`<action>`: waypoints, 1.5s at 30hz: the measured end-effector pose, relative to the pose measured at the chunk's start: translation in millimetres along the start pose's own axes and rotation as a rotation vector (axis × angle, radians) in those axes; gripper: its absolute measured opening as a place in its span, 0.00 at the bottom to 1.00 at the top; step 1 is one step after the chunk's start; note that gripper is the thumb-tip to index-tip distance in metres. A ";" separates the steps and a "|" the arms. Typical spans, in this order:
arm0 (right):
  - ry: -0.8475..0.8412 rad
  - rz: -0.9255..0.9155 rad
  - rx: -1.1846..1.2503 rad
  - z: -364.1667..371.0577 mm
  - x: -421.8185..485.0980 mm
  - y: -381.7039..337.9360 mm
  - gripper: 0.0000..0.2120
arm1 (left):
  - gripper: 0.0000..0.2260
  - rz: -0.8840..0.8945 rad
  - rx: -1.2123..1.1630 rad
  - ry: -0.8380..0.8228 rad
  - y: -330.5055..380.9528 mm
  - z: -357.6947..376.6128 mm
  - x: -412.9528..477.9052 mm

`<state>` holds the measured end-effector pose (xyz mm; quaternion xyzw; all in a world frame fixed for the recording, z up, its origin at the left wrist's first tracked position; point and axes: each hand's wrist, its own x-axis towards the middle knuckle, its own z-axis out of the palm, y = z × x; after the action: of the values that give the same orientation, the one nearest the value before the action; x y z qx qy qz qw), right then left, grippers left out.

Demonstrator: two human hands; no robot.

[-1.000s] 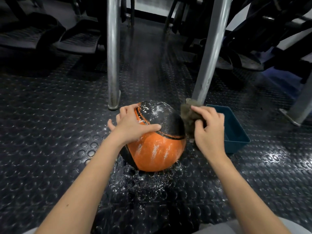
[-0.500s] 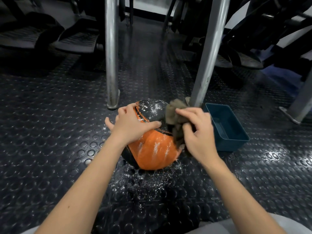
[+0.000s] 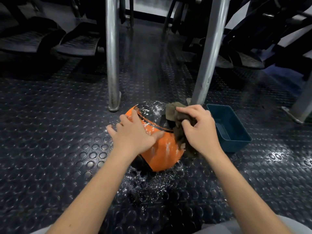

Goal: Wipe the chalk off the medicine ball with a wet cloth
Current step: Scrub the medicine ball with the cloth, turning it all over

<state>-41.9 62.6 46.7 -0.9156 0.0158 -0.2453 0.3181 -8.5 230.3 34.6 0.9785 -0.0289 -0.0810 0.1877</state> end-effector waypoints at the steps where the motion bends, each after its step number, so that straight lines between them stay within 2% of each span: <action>1: -0.053 0.001 -0.027 2.2 -2.0 2.6 0.18 | 0.49 -0.001 0.027 0.018 2.4 2.6 -2.4; 3: -0.146 0.040 -0.047 6.9 -5.1 13.6 0.20 | 0.49 -0.008 0.046 0.013 3.1 4.2 -3.3; 5: -0.153 0.067 -0.028 7.7 -5.6 24.9 0.22 | 0.46 -0.012 0.011 -0.030 -0.5 -2.9 -0.1; 7: -0.138 0.061 -0.040 7.6 -4.0 31.2 0.23 | 0.39 0.012 -0.074 -0.047 -7.7 -15.0 5.9; 9: -0.131 0.063 -0.037 6.2 -1.2 35.2 0.24 | 0.33 0.104 -0.164 0.006 -12.6 -20.1 9.9; 10: -0.129 0.066 -0.023 5.4 0.5 36.6 0.24 | 0.34 0.159 -0.212 0.014 -13.4 -19.4 11.1; 12: -0.125 0.075 0.024 4.3 3.5 39.6 0.24 | 0.45 0.228 -0.248 -0.076 -12.8 -15.4 11.5; 15: -0.059 0.084 0.081 1.0 5.1 38.7 0.24 | 0.53 0.239 -0.153 -0.153 -13.3 -1.7 12.8; 19: 0.139 -0.038 0.109 -4.3 6.8 28.2 0.23 | 0.54 0.225 -0.141 -0.103 -10.9 1.7 12.9; 21: 0.049 -0.062 0.054 3.9 0.4 24.5 0.22 | 0.54 0.218 -0.146 -0.105 -10.3 0.3 12.8; 23: -0.067 0.035 -0.080 11.3 -7.1 29.9 0.23 | 0.54 0.217 -0.140 -0.103 -10.7 -1.4 13.3; 26: -0.049 0.203 -0.255 -1.0 -6.7 39.2 0.23 | 0.54 0.218 -0.140 -0.105 -11.6 -2.5 13.9; 27: 0.021 0.183 -0.242 -7.5 -3.3 37.0 0.22 | 0.54 0.216 -0.142 -0.102 -12.0 -2.4 15.0; 29: 0.138 0.015 -0.138 -12.5 -1.1 25.4 0.22 | 0.54 0.205 -0.148 -0.105 -13.7 -3.1 16.0; 31: 0.060 -0.135 -0.083 -2.8 -6.9 16.1 0.21 | 0.53 0.190 -0.162 -0.114 -15.5 -4.3 16.8; 32: -0.014 -0.133 -0.082 4.9 -10.5 16.5 0.21 | 0.53 0.185 -0.171 -0.117 -16.9 -5.2 17.2; 34: -0.106 -0.010 -0.184 12.0 -12.9 27.7 0.21 | 0.53 0.178 -0.193 -0.130 -18.7 -6.9 17.7; 36: -0.140 0.140 -0.433 7.4 -13.9 39.6 0.21 | 0.53 0.173 -0.205 -0.138 -20.8 -7.8 18.5; 37: -0.121 0.168 -0.468 3.8 -14.1 39.9 0.21 | 0.53 0.172 -0.211 -0.141 -21.8 -8.1 18.8; 41: 0.133 -0.090 -0.125 4.4 -10.4 6.6 0.20 | 0.54 0.159 -0.235 -0.154 -23.2 -9.5 19.7; 43: 0.078 -0.221 -0.084 14.3 -14.4 3.2 0.19 | 0.54 0.159 -0.232 -0.142 -23.1 -8.8 19.2; 45: -0.021 -0.172 -0.147 21.9 -17.6 12.7 0.19 | 0.53 0.173 -0.239 -0.138 -20.8 -8.0 18.6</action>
<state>-45.7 68.3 16.6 -0.9371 -0.0484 -0.2600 0.2279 11.6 250.9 31.4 0.9351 -0.1160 -0.1346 0.3065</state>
